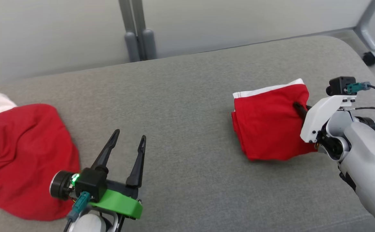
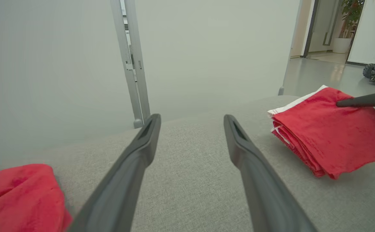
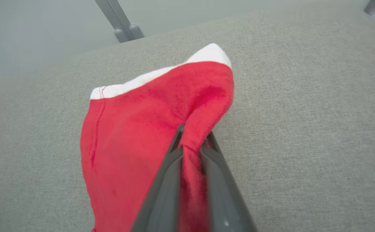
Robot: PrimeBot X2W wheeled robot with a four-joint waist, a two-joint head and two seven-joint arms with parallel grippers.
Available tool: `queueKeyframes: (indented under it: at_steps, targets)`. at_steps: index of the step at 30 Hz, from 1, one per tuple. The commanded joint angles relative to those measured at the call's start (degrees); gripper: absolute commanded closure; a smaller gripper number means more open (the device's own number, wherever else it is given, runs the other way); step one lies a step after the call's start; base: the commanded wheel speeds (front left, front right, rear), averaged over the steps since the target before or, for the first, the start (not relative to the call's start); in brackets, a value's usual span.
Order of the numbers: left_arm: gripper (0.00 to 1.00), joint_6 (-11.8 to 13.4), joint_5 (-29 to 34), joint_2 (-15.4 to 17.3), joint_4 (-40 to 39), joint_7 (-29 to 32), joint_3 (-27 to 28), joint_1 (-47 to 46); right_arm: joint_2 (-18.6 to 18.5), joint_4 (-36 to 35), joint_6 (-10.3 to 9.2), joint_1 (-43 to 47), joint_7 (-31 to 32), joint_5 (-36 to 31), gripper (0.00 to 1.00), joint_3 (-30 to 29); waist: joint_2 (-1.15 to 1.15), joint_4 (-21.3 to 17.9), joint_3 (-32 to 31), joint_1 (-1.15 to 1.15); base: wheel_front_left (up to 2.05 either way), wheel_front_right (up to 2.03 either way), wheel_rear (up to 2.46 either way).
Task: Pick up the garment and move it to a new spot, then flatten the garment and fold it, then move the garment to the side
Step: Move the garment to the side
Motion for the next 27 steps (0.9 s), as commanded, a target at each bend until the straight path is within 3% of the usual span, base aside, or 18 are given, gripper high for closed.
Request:
queueKeyframes:
  at_steps: [1,10,19,27]
  targets:
    - [0.00,-0.3,0.8,0.5,0.1,0.0,-0.6,-1.6,0.0,-0.8,-0.05,-1.2,-0.9,1.0,1.00,0.5,0.00,-6.7,3.0,0.00,0.00,0.00,0.00]
    - [0.00,-0.7,1.0,3.1,-1.1,1.7,-3.8,-7.2,-2.6,-3.9,-0.05,-8.6,-5.1,3.6,1.00,3.8,0.00,-7.9,15.0,0.00,0.00,0.00,0.00]
    - [0.00,-0.9,0.9,6.4,-3.4,3.7,-5.3,-12.3,-10.6,-2.9,-0.05,-16.5,-4.8,7.2,1.00,7.4,0.00,-5.8,26.3,0.00,0.00,0.00,0.00]
    - [0.00,-0.9,0.3,7.8,-4.2,3.9,-5.5,-13.9,-16.2,0.4,-0.06,-21.1,-4.3,7.5,1.00,10.3,0.00,-5.1,30.6,0.00,0.00,0.00,0.00]
